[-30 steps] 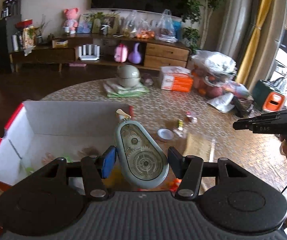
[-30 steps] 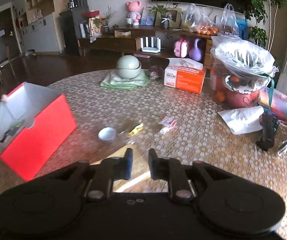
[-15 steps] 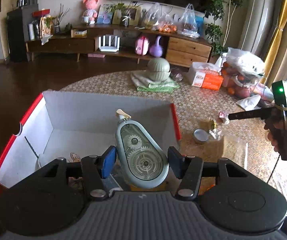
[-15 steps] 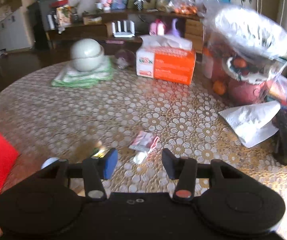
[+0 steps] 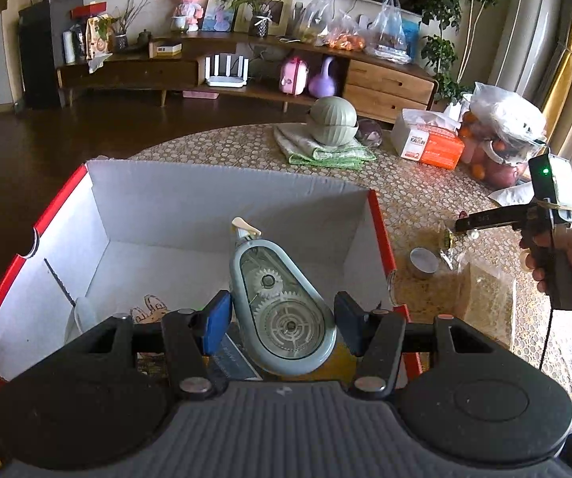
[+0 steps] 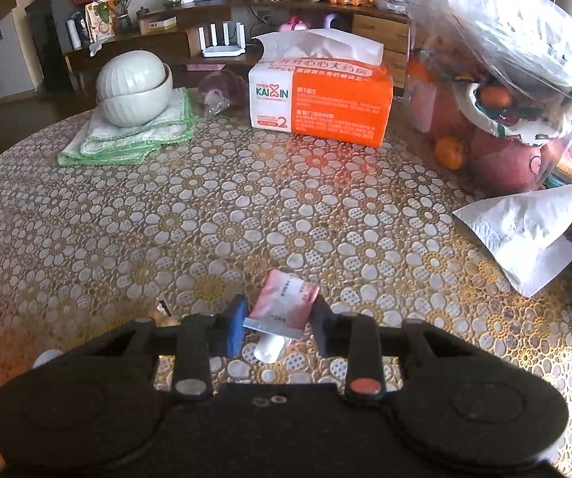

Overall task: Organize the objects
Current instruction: 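Grasp the pink packet with the right tool while the left tool holds the dispenser over the box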

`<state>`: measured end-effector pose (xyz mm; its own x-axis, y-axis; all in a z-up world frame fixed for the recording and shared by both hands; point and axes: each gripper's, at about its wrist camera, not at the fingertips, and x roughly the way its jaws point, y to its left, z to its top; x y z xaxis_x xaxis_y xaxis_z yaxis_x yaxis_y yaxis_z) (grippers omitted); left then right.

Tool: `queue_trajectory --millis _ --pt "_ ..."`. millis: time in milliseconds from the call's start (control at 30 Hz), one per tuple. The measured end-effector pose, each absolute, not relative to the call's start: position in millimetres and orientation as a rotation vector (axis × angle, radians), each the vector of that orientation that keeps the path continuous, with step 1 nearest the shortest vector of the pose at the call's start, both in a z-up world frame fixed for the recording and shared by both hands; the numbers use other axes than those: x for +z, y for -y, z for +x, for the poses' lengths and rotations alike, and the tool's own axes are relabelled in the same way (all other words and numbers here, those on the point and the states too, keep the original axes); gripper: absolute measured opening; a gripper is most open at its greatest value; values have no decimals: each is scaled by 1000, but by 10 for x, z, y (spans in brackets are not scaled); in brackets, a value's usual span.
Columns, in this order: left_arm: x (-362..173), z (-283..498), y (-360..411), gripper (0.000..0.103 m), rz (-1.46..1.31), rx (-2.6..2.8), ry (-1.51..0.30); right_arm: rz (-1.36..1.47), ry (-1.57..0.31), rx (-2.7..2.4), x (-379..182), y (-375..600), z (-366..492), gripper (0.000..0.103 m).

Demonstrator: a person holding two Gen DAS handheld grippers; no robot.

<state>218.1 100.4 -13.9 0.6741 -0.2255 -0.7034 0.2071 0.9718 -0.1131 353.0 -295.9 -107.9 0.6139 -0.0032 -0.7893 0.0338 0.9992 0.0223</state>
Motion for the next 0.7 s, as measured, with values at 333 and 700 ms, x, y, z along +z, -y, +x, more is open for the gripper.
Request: queue_trajectory --millis 333,700 --pt "-114 2162 -1115 56 -37 -222 -786 54 -875 61 -703 2868 3200 30" --pt "72 2147 -1267 56 -3 -232 -778 15 -789 327 87 2174 2671 30"
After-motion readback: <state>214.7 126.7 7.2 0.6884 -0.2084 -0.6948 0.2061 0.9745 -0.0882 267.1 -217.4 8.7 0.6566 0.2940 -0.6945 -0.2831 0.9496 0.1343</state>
